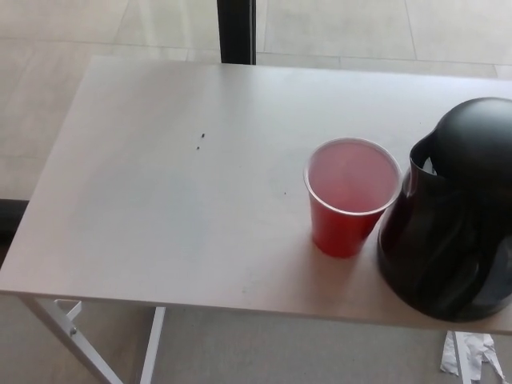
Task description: The robot uses its right hand to lift up a kettle kept on the middle of the desk by its handle and tilt it into a glass kept next to it to pour out water
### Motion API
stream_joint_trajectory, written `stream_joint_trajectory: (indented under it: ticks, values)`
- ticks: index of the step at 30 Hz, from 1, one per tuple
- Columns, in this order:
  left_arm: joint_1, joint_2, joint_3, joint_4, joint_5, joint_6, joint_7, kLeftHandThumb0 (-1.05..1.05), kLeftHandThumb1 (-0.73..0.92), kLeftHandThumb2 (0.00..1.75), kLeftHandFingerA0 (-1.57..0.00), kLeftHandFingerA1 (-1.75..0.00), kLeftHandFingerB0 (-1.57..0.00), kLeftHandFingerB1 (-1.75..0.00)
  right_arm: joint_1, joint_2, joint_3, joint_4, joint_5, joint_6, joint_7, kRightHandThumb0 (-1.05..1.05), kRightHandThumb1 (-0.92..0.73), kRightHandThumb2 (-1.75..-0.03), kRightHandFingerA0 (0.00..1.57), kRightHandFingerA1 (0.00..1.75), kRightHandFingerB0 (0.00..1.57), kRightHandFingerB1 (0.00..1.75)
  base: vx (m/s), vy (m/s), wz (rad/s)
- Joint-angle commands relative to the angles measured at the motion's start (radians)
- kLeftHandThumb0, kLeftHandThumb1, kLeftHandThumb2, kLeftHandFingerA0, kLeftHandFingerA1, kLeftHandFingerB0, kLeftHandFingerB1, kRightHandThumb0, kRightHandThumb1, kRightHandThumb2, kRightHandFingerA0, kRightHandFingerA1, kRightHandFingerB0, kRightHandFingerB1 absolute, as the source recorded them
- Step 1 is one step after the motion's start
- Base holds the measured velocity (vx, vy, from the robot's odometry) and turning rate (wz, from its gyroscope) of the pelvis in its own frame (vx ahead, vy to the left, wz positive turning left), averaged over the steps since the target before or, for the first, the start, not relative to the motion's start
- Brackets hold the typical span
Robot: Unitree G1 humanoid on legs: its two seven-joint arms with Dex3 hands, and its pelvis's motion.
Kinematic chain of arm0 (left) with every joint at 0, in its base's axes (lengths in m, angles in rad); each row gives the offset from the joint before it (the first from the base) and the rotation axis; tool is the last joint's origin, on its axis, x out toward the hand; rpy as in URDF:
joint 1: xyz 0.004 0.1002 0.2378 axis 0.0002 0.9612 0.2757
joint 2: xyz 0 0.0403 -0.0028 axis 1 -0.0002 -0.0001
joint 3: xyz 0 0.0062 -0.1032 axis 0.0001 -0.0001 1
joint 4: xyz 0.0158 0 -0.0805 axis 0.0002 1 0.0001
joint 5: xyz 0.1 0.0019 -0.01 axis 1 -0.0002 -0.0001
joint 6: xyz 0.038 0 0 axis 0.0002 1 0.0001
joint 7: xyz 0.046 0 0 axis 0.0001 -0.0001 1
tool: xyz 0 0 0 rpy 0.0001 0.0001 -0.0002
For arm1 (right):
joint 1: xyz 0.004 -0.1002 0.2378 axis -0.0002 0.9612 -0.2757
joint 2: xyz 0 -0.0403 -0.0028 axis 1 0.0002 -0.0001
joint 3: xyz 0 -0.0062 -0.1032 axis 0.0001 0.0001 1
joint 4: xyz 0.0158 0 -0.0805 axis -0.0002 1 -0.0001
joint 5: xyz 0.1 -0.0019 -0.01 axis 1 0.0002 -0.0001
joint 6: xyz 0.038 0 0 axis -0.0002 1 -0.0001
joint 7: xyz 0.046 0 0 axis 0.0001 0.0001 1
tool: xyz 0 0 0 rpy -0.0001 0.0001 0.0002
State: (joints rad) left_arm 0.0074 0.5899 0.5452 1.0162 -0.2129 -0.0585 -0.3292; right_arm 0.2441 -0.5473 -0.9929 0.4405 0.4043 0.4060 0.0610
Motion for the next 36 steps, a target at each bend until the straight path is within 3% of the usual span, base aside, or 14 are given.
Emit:
stream_joint_trajectory:
  ticks: [1, 2, 6, 7, 8, 11, 12, 15, 16, 22, 26, 28, 29, 36]
  values:
    - [0.008, 0.019, -0.008, -0.002, -0.009, -0.016, -0.004, -1.05, 0.53, 0.91, -0.62, -0.59, -0.46, -0.79, -0.071, -0.071, 0.026, -0.074, 0.037, -0.050, 0.080, -0.78, -0.54, -0.89, 0.10, 0.76, 0.00, 0.47, 0.00, 0.000, 0.00]
    - [0.006, 0.019, -0.008, 0.000, -0.012, -0.013, -0.003, -1.05, 0.53, 0.91, -0.62, -0.58, -0.47, -0.77, -0.091, -0.090, 0.054, -0.085, 0.033, -0.066, 0.117, -0.81, -0.62, -0.64, 0.00, 0.84, 0.01, 0.54, 0.00, 0.000, 0.00]
    - [0.009, 0.015, -0.012, -0.005, -0.016, 0.000, -0.001, -1.05, 0.53, 0.92, -0.64, -0.59, -0.47, -0.78, -0.185, -0.151, 0.176, -0.157, 0.015, -0.115, 0.222, -0.81, -0.48, -0.86, 0.21, 0.70, 0.05, 0.57, 0.00, 0.000, 0.00]
    - [0.008, 0.014, -0.012, -0.005, -0.017, -0.003, -0.001, -1.05, 0.53, 0.91, -0.64, -0.59, -0.47, -0.78, -0.206, -0.161, 0.202, -0.172, 0.022, -0.109, 0.247, -0.83, -0.58, -0.58, 0.20, 0.74, 0.09, 0.60, 0.00, 0.000, 0.00]
    - [0.007, 0.015, -0.013, -0.003, -0.016, -0.006, 0.000, -1.05, 0.54, 0.91, -0.64, -0.59, -0.49, -0.78, -0.236, -0.173, 0.249, -0.173, 0.005, -0.123, 0.270, -0.80, -0.45, -0.84, 0.14, 0.59, 0.08, 0.53, 0.00, 0.000, 0.00]
    - [0.005, 0.015, -0.017, 0.000, -0.012, -0.017, 0.002, -1.05, 0.54, 0.92, -0.64, -0.59, -0.49, -0.78, -0.290, -0.178, 0.342, -0.190, -0.031, -0.156, 0.283, -0.76, -0.43, -0.80, 0.11, 0.54, 0.07, 0.47, 0.00, 0.000, 0.00]
    - [0.003, 0.017, -0.023, 0.003, -0.006, -0.020, 0.006, -1.05, 0.55, 0.92, -0.64, -0.59, -0.48, -0.78, -0.304, -0.172, 0.374, -0.217, -0.027, -0.138, 0.284, -0.38, -0.26, -0.88, 0.00, 0.52, 0.00, 0.51, 0.00, 0.000, 0.00]
    - [0.001, 0.021, -0.024, 0.002, -0.011, -0.010, 0.000, -1.05, 0.53, 0.91, -0.65, -0.59, -0.50, -0.77, -0.333, -0.185, 0.507, -0.247, -0.105, -0.163, 0.291, -0.33, -0.35, -0.91, 0.00, 0.50, 0.00, 0.49, 0.00, 0.000, 0.00]
    - [0.000, 0.020, -0.022, 0.003, -0.015, -0.011, -0.005, -1.05, 0.53, 0.90, -0.64, -0.59, -0.49, -0.76, -0.330, -0.192, 0.557, -0.269, -0.139, -0.185, 0.296, -0.63, -0.41, -0.72, 0.09, 0.40, 0.08, 0.32, 0.00, 0.000, 0.00]
    - [0.003, 0.018, -0.029, -0.009, -0.011, -0.012, 0.001, -1.05, 0.54, 0.92, -0.65, -0.59, -0.50, -0.76, -0.341, -0.182, 0.635, -0.310, -0.127, -0.174, 0.323, -0.52, -0.32, -0.76, 0.00, 0.42, 0.02, 0.29, 0.00, 0.000, 0.00]
    - [0.000, 0.024, -0.042, 0.014, -0.004, -0.039, 0.002, -1.05, 0.55, 0.92, -0.64, -0.60, -0.50, -0.78, -0.341, -0.188, 0.702, -0.288, -0.186, -0.190, 0.321, -0.47, -0.55, -0.56, 0.10, 0.32, 0.06, 0.25, 0.00, 0.000, 0.00]
    - [0.006, 0.027, -0.042, -0.019, -0.014, -0.002, -0.006, -1.05, 0.38, 1.21, -0.66, -0.59, -0.45, -0.82, -0.328, -0.190, 0.724, -0.282, -0.215, -0.219, 0.325, -0.48, -0.55, -0.58, 0.11, 0.34, 0.09, 0.21, 0.00, 0.000, 0.00]
    - [-0.005, 0.025, -0.035, 0.005, -0.020, -0.006, 0.001, -1.05, 0.53, 0.94, -0.69, -0.61, -0.51, -0.79, -0.326, -0.191, 0.728, -0.273, -0.220, -0.236, 0.331, -0.50, -0.57, -0.57, 0.13, 0.35, 0.06, 0.25, 0.00, 0.000, 0.00]
    - [0.002, 0.028, -0.037, 0.010, -0.019, -0.024, -0.008, -1.05, 0.53, 0.90, -0.65, -0.58, -0.51, -0.76, -0.331, -0.198, 0.739, -0.245, -0.249, -0.253, 0.351, -0.53, -0.53, -0.76, 0.08, 0.43, 0.01, 0.26, 0.00, 0.000, 0.00]
